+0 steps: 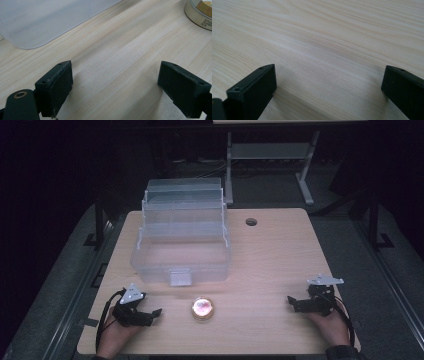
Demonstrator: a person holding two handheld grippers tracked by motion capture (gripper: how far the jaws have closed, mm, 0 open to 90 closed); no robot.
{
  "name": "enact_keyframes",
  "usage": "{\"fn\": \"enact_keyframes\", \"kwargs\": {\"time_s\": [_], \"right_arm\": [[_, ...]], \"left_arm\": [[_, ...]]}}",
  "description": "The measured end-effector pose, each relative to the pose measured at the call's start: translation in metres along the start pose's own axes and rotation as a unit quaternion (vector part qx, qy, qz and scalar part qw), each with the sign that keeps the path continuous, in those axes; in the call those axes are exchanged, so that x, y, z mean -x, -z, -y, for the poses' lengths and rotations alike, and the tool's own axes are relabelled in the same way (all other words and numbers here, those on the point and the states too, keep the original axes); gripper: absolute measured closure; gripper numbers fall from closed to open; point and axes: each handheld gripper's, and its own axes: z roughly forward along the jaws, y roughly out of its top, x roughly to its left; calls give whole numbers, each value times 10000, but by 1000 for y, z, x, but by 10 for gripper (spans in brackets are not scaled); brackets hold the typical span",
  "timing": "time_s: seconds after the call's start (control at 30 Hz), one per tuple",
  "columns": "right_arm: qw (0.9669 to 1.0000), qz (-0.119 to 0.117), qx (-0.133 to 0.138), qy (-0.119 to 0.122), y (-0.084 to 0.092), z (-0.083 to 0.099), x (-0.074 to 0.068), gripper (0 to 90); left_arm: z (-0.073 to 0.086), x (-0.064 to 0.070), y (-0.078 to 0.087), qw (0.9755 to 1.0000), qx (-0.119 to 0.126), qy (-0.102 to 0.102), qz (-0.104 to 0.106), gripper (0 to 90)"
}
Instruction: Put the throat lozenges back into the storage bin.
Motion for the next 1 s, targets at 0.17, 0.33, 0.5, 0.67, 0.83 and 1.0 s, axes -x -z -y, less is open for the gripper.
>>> {"fn": "enact_keyframes", "kwargs": {"time_s": [0.17, 0.33, 0.5, 0.67, 0.83, 1.0], "right_arm": [[10000, -1, -3, 1, 0, 0, 0, 0], [10000, 0, -1, -2, 0, 0, 0, 0], [10000, -3, -1, -2, 0, 0, 0, 0], [10000, -1, -1, -2, 0, 0, 0, 0], [10000, 0, -3, 1, 0, 0, 0, 0], [10000, -1, -3, 0, 0, 0, 0, 0]], "left_arm": [[0, 0, 0, 10000, 2, -1, -3, 118], [-1, 0, 0, 10000, 11, 25, -2, 129], [-4, 2, 0, 9998, -11, -1, 179, 137], [-11, 8, 2, 9994, 46, -132, 315, 138], [-19, 14, 3, 9989, 80, -213, 404, 140], [-27, 23, 3, 9977, 131, -285, 597, 140]]}}
